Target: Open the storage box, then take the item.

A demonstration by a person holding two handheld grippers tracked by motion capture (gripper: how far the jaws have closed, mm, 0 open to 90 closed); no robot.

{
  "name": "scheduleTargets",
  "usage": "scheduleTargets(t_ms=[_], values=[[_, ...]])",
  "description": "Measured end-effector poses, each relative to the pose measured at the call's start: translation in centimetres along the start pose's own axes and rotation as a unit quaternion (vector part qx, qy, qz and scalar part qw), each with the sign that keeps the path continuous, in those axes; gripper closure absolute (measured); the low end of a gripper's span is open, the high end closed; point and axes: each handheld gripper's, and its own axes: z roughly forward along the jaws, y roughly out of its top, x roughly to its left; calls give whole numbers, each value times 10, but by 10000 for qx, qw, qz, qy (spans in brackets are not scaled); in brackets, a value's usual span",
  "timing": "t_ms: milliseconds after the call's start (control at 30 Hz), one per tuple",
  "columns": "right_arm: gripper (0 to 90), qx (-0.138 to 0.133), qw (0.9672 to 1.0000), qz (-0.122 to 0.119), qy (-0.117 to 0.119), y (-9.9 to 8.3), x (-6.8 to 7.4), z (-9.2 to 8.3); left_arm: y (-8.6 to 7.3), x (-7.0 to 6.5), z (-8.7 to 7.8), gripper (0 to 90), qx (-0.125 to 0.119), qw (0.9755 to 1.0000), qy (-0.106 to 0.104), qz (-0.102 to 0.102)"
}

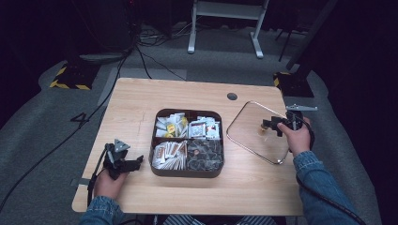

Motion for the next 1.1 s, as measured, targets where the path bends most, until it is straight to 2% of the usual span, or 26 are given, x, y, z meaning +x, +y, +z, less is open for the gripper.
scheduleTargets(t_ms=[267, 367, 400, 467, 500, 567, 600, 667, 733, 767, 833, 867, 1100], values=[[437, -116, 9995, -83, 277, 13, 19, -2, 0, 0, 0, 178, 11, 10000, -6, 0], [453, -134, 9990, -214, 372, 19, 29, 0, 0, 0, 0, 178, 12, 10000, -5, 4], [467, -159, 9982, -279, 502, 23, 35, 3, 0, 0, 0, 178, 12, 10000, 7, -5], [479, -179, 9978, -283, 565, 25, 38, 4, 0, 0, 0, 178, 12, 10000, 20, -16], [492, -239, 9970, -361, 643, 28, 44, 7, 0, -1, 0, 178, 14, 10000, 16, -23], [492, -259, 9966, -396, 675, 30, 47, 8, 0, -1, 0, 178, 1, 10000, 25, -27], [492, -285, 9959, -475, 709, 34, 54, 11, 0, -1, 0, 178, -1, 10000, 33, -25], [493, -290, 9957, -491, 736, 35, 56, 12, 0, -1, 0, 178, 4, 10000, 35, -31], [475, -367, 9941, -574, 844, 41, 67, 19, 0, -1, 0, 178, 5, 10000, 42, -41], [475, -367, 9941, -574, 844, 41, 67, 19, 0, -1, 0, 178, 5, 10000, 45, -45], [475, -293, 9935, -807, 751, 46, 79, 25, 0, -2, 0, 179, 3, 10000, 53, -53], [475, -293, 9935, -807, 751, 46, 79, 25, 0, -2, 0, 179, 2, 10000, 58, -60], [474, -166, 9906, -888, 1024, 58, 102, 44, 0, -3, 0, 178, -3, 9999, 87, -79]])
